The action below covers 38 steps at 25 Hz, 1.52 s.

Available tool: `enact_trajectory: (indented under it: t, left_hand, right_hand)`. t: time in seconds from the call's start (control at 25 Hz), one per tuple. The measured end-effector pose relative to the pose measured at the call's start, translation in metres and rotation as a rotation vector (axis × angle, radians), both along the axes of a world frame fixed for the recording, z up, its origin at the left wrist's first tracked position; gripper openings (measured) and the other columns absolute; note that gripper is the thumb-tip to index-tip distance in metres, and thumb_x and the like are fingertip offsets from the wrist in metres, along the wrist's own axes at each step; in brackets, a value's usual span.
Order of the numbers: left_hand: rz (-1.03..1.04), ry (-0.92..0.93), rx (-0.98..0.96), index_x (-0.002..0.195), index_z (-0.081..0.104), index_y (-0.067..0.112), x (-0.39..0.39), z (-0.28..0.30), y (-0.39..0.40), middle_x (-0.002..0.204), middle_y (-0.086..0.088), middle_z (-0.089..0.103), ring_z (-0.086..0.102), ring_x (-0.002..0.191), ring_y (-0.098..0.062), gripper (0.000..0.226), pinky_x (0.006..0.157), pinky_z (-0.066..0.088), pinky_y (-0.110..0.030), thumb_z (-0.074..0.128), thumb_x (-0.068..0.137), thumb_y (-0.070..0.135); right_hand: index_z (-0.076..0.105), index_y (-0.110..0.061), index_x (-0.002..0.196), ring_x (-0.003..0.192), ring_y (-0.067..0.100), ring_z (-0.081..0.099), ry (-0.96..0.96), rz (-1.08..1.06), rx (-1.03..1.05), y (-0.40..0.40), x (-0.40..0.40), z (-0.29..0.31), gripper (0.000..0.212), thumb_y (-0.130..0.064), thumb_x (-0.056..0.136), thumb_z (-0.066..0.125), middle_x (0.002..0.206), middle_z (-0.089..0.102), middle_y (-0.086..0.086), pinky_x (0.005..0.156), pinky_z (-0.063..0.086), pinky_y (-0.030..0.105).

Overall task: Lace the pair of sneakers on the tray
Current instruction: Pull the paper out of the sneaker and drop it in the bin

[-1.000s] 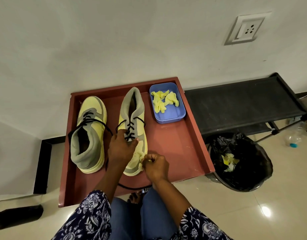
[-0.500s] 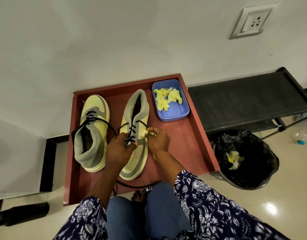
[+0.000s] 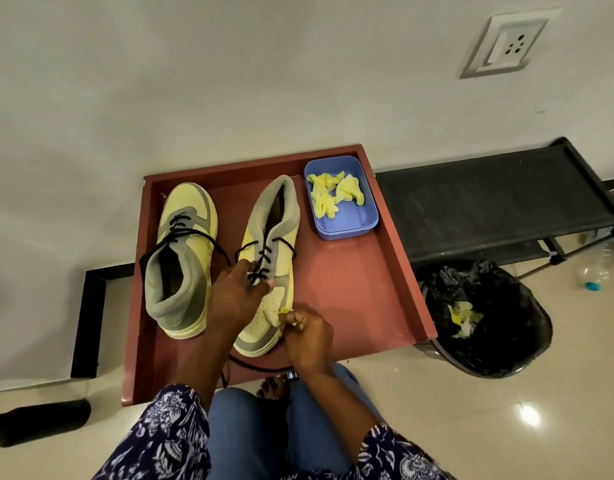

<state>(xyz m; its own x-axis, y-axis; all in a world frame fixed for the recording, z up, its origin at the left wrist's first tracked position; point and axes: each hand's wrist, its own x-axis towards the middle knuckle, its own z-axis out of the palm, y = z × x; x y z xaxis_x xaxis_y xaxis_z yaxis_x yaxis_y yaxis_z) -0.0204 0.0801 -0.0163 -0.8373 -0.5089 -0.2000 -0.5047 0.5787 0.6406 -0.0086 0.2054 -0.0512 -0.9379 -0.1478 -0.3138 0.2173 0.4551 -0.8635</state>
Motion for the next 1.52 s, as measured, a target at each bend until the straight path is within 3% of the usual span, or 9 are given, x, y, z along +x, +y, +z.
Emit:
enact_trajectory:
  t: [0.08, 0.16, 0.52, 0.76, 0.88, 1.08, 1.2, 1.36, 1.52]
  left_hand:
    - [-0.013, -0.025, 0.011, 0.117, 0.054, 0.015, 0.001, -0.001, -0.002, 0.115, -0.014, 0.059, 0.056, 0.100, -0.029, 0.040, 0.075, 0.037, -0.027, 0.064, 0.083, 0.033]
    - [-0.025, -0.030, 0.014, 0.115, 0.054, 0.016, 0.001, -0.002, -0.004, 0.111, -0.013, 0.060, 0.057, 0.095, -0.029, 0.038, 0.074, 0.040, -0.029, 0.064, 0.083, 0.034]
    - [-0.032, -0.026, 0.001, 0.116, 0.054, 0.016, 0.001, -0.004, -0.004, 0.116, -0.012, 0.060, 0.056, 0.100, -0.028, 0.039, 0.074, 0.038, -0.028, 0.064, 0.083, 0.033]
    - [-0.024, -0.011, -0.008, 0.115, 0.055, 0.016, 0.000, -0.007, -0.004, 0.112, -0.011, 0.060, 0.056, 0.096, -0.027, 0.038, 0.072, 0.038, -0.029, 0.064, 0.083, 0.034]
    - [-0.016, -0.012, -0.016, 0.116, 0.054, 0.017, 0.000, -0.007, -0.003, 0.113, -0.011, 0.060, 0.056, 0.100, -0.028, 0.039, 0.075, 0.041, -0.031, 0.063, 0.084, 0.035]
    - [-0.003, -0.012, -0.009, 0.117, 0.053, 0.017, -0.001, -0.007, -0.002, 0.116, -0.011, 0.060, 0.056, 0.103, -0.029, 0.038, 0.077, 0.039, -0.030, 0.062, 0.084, 0.034]
    - [-0.006, -0.017, -0.008, 0.117, 0.053, 0.017, -0.001, -0.007, -0.002, 0.118, -0.011, 0.059, 0.056, 0.105, -0.029, 0.038, 0.079, 0.040, -0.031, 0.062, 0.084, 0.034]
    - [-0.004, -0.016, 0.006, 0.116, 0.053, 0.018, -0.002, -0.007, -0.004, 0.118, -0.011, 0.060, 0.055, 0.106, -0.029, 0.037, 0.081, 0.042, -0.033, 0.062, 0.084, 0.033]
    - [-0.012, -0.017, 0.000, 0.116, 0.053, 0.017, 0.001, -0.006, -0.001, 0.117, -0.011, 0.059, 0.055, 0.106, -0.029, 0.038, 0.079, 0.041, -0.032, 0.063, 0.084, 0.034]
  right_hand:
    - [0.074, -0.004, 0.083, 0.084, 0.012, 0.062, -0.096, -0.051, -0.015, -0.001, -0.008, 0.006, 0.020, 0.007, 0.078, 0.058, 0.094, 0.072, 0.007, 0.073, 0.041, 0.003]
    - [0.075, -0.006, 0.087, 0.083, 0.011, 0.062, -0.147, -0.090, -0.018, -0.002, -0.020, 0.011, 0.025, 0.007, 0.079, 0.055, 0.095, 0.073, 0.005, 0.082, 0.047, 0.015]
    - [0.070, -0.010, 0.082, 0.090, 0.018, 0.063, -0.107, -0.238, -0.084, -0.029, -0.092, 0.013, 0.017, 0.002, 0.077, 0.059, 0.094, 0.071, 0.005, 0.090, 0.051, 0.039]
    - [0.070, -0.005, 0.089, 0.085, 0.011, 0.058, -0.043, -0.128, -0.064, -0.018, -0.073, 0.012, 0.017, 0.002, 0.081, 0.057, 0.098, 0.071, 0.008, 0.084, 0.048, 0.025]
    - [0.071, -0.005, 0.087, 0.083, 0.019, 0.063, 0.012, -0.112, -0.040, -0.014, -0.048, 0.008, 0.016, 0.001, 0.081, 0.057, 0.094, 0.072, 0.009, 0.080, 0.050, 0.026]
    - [0.070, -0.003, 0.087, 0.090, 0.022, 0.063, 0.032, -0.130, 0.064, -0.013, -0.008, 0.005, 0.020, 0.006, 0.079, 0.054, 0.096, 0.070, 0.009, 0.073, 0.033, 0.006]
    - [0.071, -0.005, 0.088, 0.092, 0.022, 0.064, -0.012, -0.118, 0.066, -0.011, -0.005, 0.004, 0.020, 0.004, 0.080, 0.056, 0.096, 0.071, 0.008, 0.075, 0.036, 0.009]
    - [0.073, -0.007, 0.087, 0.091, 0.023, 0.065, -0.091, -0.128, 0.067, -0.014, -0.027, 0.009, 0.019, -0.001, 0.083, 0.056, 0.095, 0.073, 0.008, 0.084, 0.046, 0.025]
    - [0.073, -0.007, 0.086, 0.091, 0.022, 0.065, -0.088, -0.175, 0.048, -0.016, -0.054, 0.011, 0.020, -0.001, 0.082, 0.055, 0.094, 0.073, 0.009, 0.081, 0.045, 0.021]
